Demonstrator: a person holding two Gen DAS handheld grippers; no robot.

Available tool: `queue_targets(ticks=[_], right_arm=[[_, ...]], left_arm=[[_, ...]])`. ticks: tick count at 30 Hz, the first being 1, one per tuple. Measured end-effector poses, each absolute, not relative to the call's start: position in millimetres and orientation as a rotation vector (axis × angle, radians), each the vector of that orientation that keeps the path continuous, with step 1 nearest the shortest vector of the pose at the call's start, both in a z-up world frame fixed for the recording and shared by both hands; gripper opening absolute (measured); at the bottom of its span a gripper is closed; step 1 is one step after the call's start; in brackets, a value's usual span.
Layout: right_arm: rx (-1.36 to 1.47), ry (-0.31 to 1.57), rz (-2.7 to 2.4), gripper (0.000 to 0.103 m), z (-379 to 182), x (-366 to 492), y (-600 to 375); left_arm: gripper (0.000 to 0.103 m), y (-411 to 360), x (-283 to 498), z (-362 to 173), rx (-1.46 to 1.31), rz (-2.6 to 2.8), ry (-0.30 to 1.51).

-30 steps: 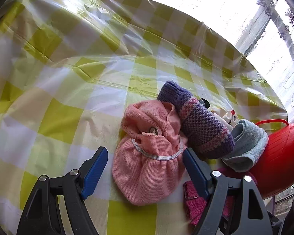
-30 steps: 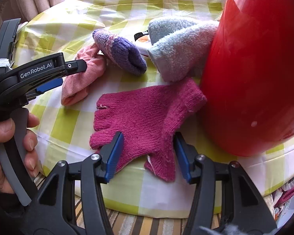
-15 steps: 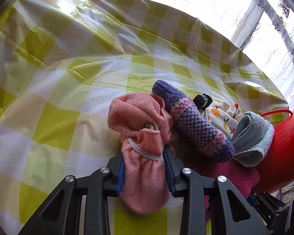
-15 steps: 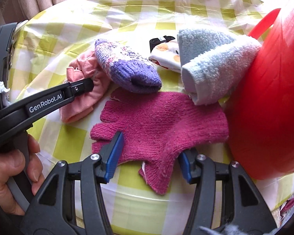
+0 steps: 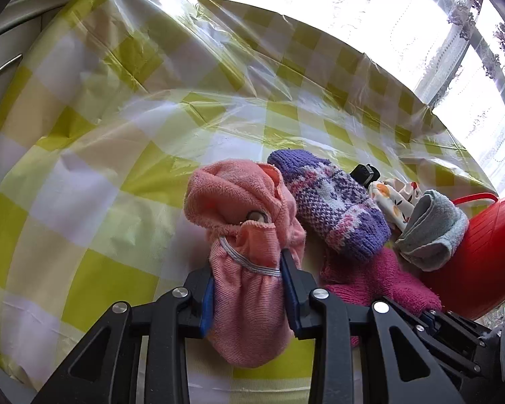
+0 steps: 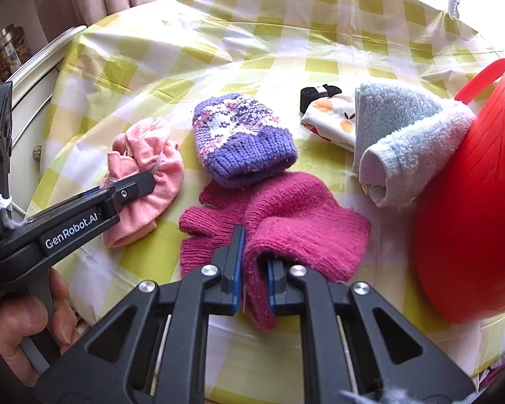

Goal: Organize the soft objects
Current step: 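Carry the pink glove and pink terry pouch toward the box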

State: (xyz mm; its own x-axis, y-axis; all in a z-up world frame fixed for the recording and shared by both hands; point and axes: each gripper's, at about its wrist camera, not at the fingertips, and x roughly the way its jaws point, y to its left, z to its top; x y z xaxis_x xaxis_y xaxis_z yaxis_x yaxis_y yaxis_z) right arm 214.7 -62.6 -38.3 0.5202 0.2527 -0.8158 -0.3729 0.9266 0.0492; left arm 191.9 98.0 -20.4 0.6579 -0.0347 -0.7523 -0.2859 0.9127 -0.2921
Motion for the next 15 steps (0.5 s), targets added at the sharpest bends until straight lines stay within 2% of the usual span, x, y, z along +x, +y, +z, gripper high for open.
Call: queue_targets(ticks=[15], right_arm=[[-0.118, 0.918, 0.417, 0.014, -15.2, 176.4, -76.6]], left_arm=[[0.034, 76.6, 149.4, 2.6, -0.393, 0.16, 0.807]])
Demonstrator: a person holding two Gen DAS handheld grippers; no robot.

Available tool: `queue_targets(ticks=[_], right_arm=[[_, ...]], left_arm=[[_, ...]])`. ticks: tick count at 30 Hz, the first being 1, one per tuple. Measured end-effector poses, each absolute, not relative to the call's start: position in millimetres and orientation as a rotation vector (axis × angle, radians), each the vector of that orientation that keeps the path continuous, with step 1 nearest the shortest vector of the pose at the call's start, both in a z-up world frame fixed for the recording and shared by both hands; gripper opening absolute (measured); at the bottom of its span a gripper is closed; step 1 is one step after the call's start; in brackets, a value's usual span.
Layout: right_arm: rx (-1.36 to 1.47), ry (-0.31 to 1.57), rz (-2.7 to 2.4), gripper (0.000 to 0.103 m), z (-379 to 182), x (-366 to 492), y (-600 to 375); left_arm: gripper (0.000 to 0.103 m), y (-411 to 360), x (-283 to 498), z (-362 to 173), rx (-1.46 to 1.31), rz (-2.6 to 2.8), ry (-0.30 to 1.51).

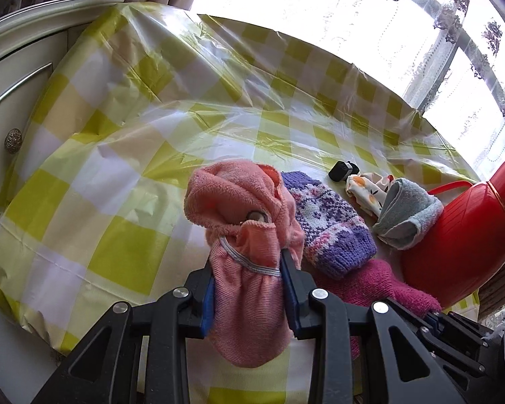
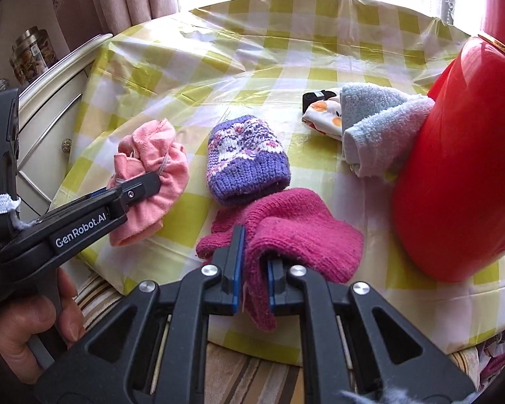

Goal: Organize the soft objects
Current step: 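Carry the pink glove and pink terry pouch toward the box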

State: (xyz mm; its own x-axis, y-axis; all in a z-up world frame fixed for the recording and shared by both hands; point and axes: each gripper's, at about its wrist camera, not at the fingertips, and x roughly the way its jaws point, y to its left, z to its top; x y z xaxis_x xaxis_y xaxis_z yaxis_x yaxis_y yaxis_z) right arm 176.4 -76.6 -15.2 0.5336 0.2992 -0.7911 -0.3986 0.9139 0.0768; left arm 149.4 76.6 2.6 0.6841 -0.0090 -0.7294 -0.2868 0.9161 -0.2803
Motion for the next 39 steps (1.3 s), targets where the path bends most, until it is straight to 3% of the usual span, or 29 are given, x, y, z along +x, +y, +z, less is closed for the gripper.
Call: queue_targets(ticks=[20, 39], right_arm=[[-0.076, 0.882, 0.376, 0.014, 14.7, 128.7, -130.5], [0.024, 0.853, 0.211, 0.014, 40.9, 99.9, -239.7]], left_arm=[[0.034, 27.6, 122.2, 24.9, -0.34, 0.096, 0.798], [0.034, -74.3, 106.3, 46.3, -0.253, -0.102, 0.815]])
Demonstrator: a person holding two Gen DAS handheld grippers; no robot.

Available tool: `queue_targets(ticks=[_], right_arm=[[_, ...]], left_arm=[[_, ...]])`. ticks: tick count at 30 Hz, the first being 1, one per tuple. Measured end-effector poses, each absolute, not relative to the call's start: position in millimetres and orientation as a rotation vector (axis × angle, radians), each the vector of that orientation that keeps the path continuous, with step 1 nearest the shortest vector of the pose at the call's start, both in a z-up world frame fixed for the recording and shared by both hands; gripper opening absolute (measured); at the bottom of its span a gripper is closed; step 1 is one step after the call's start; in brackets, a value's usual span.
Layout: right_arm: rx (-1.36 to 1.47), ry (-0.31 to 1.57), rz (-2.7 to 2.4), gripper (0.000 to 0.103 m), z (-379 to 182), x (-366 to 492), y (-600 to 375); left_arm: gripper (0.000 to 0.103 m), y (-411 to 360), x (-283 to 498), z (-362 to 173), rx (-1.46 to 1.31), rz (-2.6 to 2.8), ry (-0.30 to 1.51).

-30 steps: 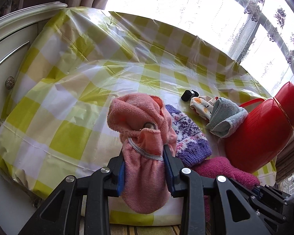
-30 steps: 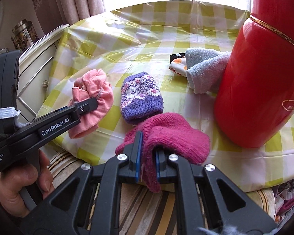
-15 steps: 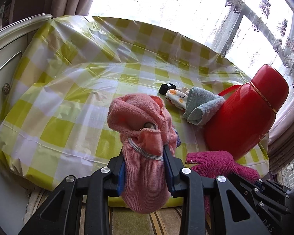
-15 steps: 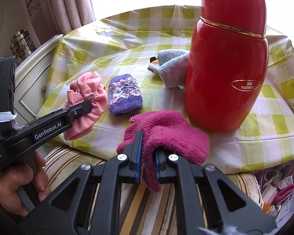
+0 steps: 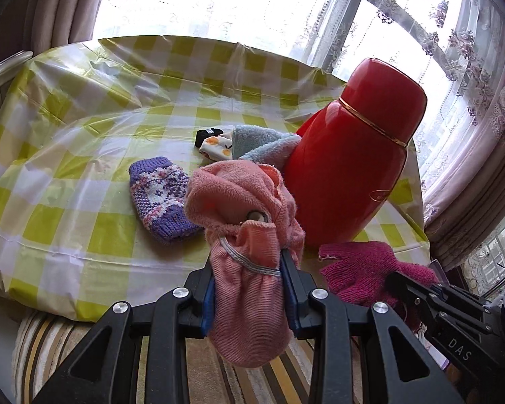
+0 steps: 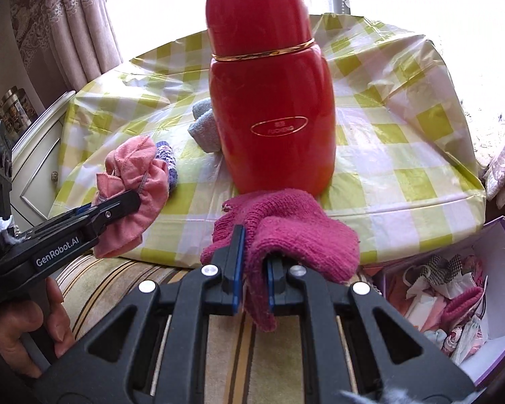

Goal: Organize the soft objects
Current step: 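Carry the pink glove and pink terry pouch toward the box, then lower the pink glove and terry pouch into the box and open both tools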

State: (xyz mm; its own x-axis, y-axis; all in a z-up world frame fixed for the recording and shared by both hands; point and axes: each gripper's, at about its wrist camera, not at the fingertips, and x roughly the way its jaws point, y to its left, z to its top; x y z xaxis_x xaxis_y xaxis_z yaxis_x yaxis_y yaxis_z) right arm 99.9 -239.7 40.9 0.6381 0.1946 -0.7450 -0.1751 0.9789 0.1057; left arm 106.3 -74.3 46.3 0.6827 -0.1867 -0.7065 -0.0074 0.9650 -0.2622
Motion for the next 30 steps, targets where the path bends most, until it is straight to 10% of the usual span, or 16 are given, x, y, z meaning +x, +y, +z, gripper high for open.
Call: queue_targets(ticks=[30], right_arm=[[0.152, 0.816, -0.299, 0.014, 61.4, 42.2, -478.9]], left_arm=[[0.034, -283.1, 97.3, 61.1, -0.011, -0.515, 0.862]])
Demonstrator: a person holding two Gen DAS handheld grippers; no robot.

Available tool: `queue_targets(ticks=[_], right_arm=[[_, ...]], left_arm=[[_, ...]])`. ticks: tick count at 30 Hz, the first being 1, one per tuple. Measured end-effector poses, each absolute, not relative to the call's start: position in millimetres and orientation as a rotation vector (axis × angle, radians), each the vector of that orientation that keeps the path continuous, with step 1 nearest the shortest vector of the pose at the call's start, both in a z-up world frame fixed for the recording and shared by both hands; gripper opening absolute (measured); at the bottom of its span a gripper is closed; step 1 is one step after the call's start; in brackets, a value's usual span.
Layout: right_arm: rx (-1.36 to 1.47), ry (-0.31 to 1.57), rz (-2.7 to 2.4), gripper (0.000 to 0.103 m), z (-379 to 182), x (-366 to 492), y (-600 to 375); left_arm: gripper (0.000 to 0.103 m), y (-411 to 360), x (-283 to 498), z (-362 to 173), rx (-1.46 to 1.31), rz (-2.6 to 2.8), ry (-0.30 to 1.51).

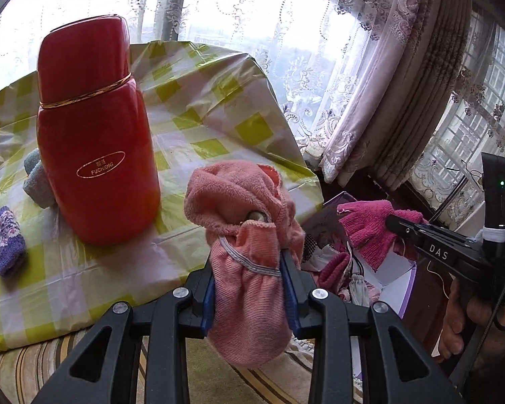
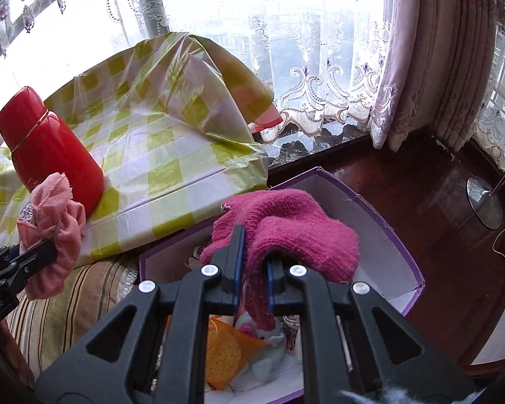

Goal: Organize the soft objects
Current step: 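Lower the pink glove and terry pouch into the box and open both tools, then move both open tools back over the table toward the purple mitten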

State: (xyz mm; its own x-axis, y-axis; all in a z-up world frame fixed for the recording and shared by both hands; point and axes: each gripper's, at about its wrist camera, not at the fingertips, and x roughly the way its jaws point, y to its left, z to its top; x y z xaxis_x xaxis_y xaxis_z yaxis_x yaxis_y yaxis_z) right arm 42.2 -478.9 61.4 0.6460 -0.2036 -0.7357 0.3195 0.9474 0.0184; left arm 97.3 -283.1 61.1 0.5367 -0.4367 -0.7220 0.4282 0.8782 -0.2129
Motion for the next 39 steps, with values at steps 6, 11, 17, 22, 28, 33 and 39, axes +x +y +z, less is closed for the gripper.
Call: queue_targets(ticks=[6, 11, 17, 22, 28, 33, 39], right_arm=[[0.171, 0.808, -0.38, 0.016, 67.3, 33.6, -506.1], [0.172, 0.813, -0.418, 0.052, 68.8, 33.2, -519.3], [0.113, 0.789, -0.428, 0.075, 73.4, 37.0, -508.5], [0.031, 0.771, -0.437, 0.087, 80.0, 39.1, -486.6], [-0.037, 0.711, -0.41, 0.091, 86.4, 40.1, -457.3], [-0.049, 0.721, -0.317, 0.091, 77.8, 45.5, -434.2], [0.058, 0.777, -0.174, 0.091, 65.6, 52.2, -414.0]], left_arm=[[0.041, -309.7, 93.3, 66.1, -0.003, -0.616, 0.86], [0.062, -326.1, 89.8, 70.7, 0.039, -0.648, 0.827], [0.069, -318.5, 90.9, 74.4, 0.04, -0.601, 0.805], [0.07, -311.7, 88.2, 80.5, 0.094, -0.465, 0.763], [0.07, -298.1, 82.2, 79.7, 0.203, -0.375, 0.681], [0.07, -263.6, 81.7, 78.4, 0.157, -0.319, 0.643], [0.07, -213.6, 97.1, 71.5, 0.09, -0.189, 0.734]])
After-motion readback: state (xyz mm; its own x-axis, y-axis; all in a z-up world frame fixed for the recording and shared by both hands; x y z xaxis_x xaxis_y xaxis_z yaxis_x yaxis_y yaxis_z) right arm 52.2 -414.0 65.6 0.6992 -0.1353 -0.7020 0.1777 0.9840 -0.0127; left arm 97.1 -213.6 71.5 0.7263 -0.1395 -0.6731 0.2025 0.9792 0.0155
